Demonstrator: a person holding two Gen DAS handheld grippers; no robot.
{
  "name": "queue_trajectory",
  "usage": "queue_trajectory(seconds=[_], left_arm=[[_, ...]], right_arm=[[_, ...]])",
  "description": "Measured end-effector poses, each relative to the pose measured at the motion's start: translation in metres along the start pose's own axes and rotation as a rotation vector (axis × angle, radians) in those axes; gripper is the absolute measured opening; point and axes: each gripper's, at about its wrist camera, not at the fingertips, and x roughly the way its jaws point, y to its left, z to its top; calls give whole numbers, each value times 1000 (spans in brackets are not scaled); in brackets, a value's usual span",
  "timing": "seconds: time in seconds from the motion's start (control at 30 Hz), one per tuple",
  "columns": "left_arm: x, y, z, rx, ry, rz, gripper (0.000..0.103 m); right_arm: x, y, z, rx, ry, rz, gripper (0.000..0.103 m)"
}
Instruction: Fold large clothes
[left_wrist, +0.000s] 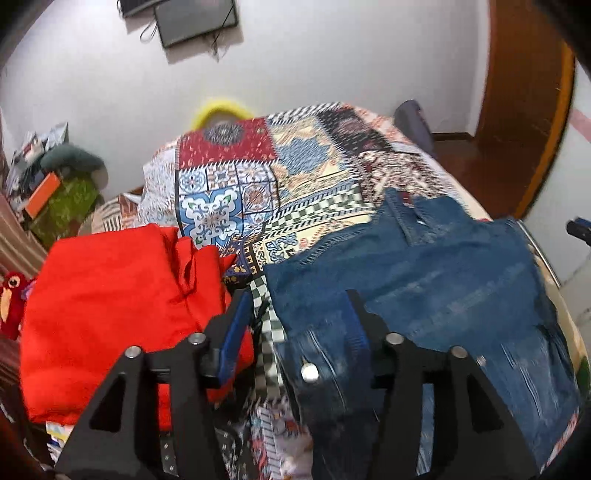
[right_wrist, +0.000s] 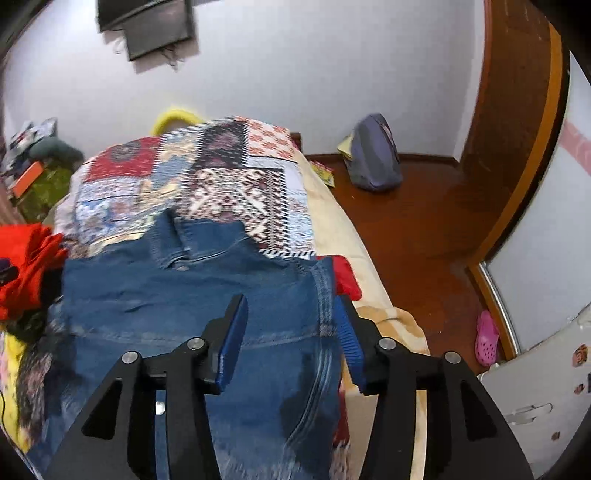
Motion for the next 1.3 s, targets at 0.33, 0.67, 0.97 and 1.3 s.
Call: queue_trajectory(seconds=[0.33, 0.67, 0.97, 1.3], left_arm=[[-71, 3, -63, -4, -2, -75, 66], [-62, 5, -142, -73, 178, -198, 66], [-31, -13, -201, -150, 354, -320, 66], [-28, -22, -232, -283, 396, -432, 66]], right_arm=[[-51, 30, -37, -58, -35, 36, 52], [-60, 26, -102, -61, 59, 27, 56], [-34, -12, -163, 69, 219, 15, 56], [-28, -41, -207, 189, 294, 32, 56]])
